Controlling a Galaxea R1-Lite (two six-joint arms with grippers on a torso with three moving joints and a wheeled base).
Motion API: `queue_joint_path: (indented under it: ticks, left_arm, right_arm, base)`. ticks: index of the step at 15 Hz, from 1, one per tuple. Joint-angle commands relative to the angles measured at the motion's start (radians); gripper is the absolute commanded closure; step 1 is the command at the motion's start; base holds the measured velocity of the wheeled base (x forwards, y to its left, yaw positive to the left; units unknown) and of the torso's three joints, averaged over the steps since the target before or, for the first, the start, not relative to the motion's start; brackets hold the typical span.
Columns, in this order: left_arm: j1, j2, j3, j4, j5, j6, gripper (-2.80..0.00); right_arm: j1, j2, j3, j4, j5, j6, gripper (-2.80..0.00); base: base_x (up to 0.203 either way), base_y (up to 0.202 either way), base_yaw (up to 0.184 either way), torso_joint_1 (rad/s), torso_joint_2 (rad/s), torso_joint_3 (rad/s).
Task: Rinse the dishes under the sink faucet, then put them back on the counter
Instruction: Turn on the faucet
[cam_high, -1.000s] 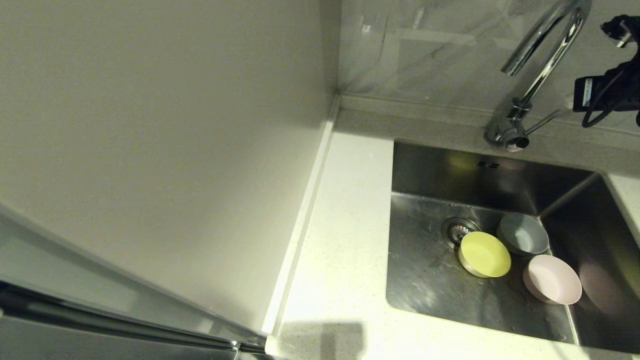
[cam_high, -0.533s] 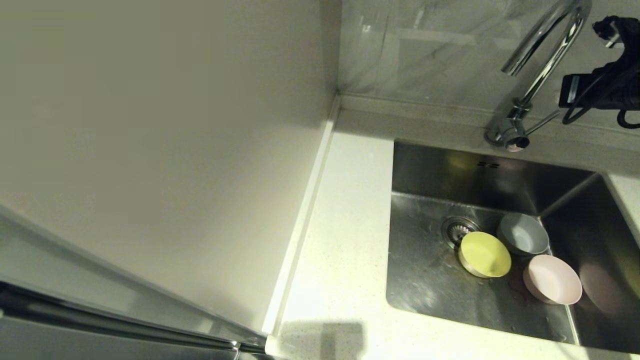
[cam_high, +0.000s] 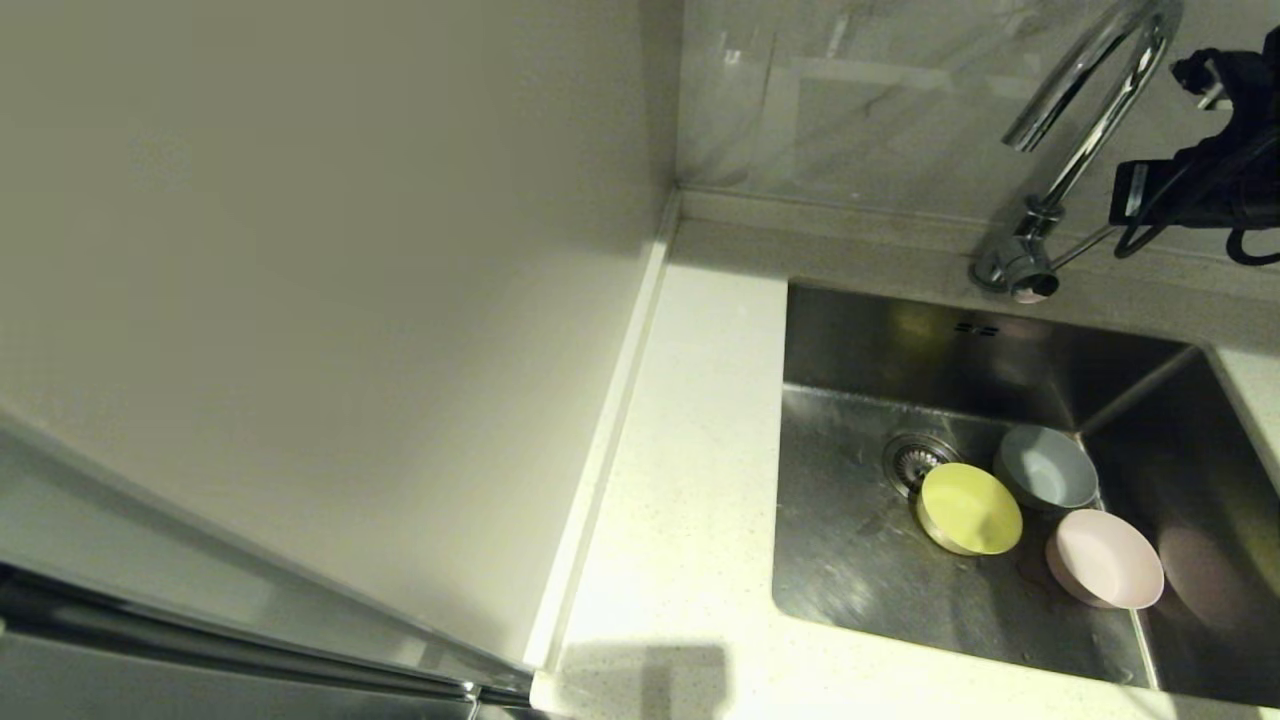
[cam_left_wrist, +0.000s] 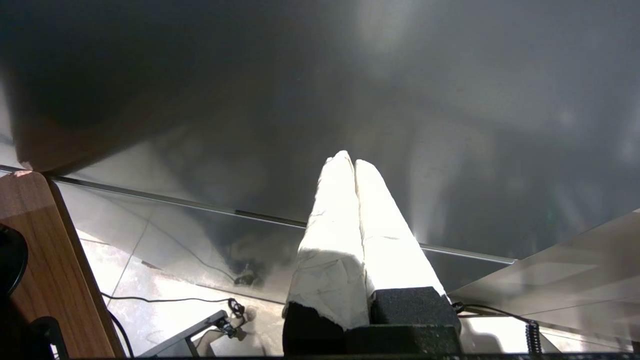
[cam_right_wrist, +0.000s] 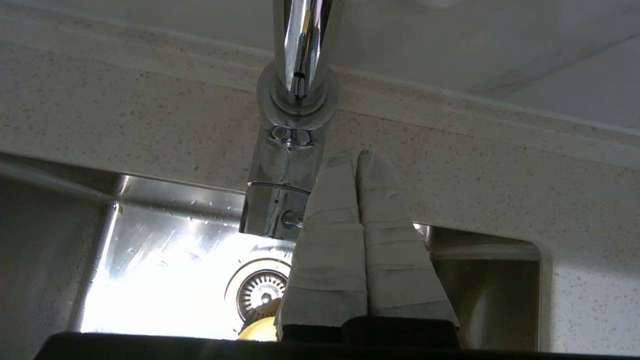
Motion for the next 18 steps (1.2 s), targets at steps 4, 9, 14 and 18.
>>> queue_joint_path:
  ticks: [4, 9, 14, 18]
  left_arm:
    - [0.000, 0.000, 0.003, 0.000, 0.000, 0.000, 0.00]
    - [0.000, 0.000, 0.003, 0.000, 0.000, 0.000, 0.00]
    - [0.000, 0.000, 0.003, 0.000, 0.000, 0.000, 0.00]
    - [0.000, 0.000, 0.003, 0.000, 0.000, 0.000, 0.00]
  right_arm:
    - [0.000, 0.004, 0.000, 0.001, 0.001, -0.003, 0.00]
    - [-0.001, 0.018, 0.002, 0.003, 0.001, -0.041, 0.00]
    - [-0.003, 0.018, 0.003, 0.007, -0.054, -0.109, 0.00]
    - [-0.004, 0.011, 0.008, 0.014, -0.092, -0.143, 0.00]
  base:
    - [0.000, 0.000, 0.000, 0.000, 0.00, 0.000]
    - [0.000, 0.000, 0.000, 0.000, 0.00, 0.000]
    - [0.000, 0.000, 0.000, 0.000, 0.00, 0.000]
    - [0.000, 0.000, 0.000, 0.000, 0.00, 0.000]
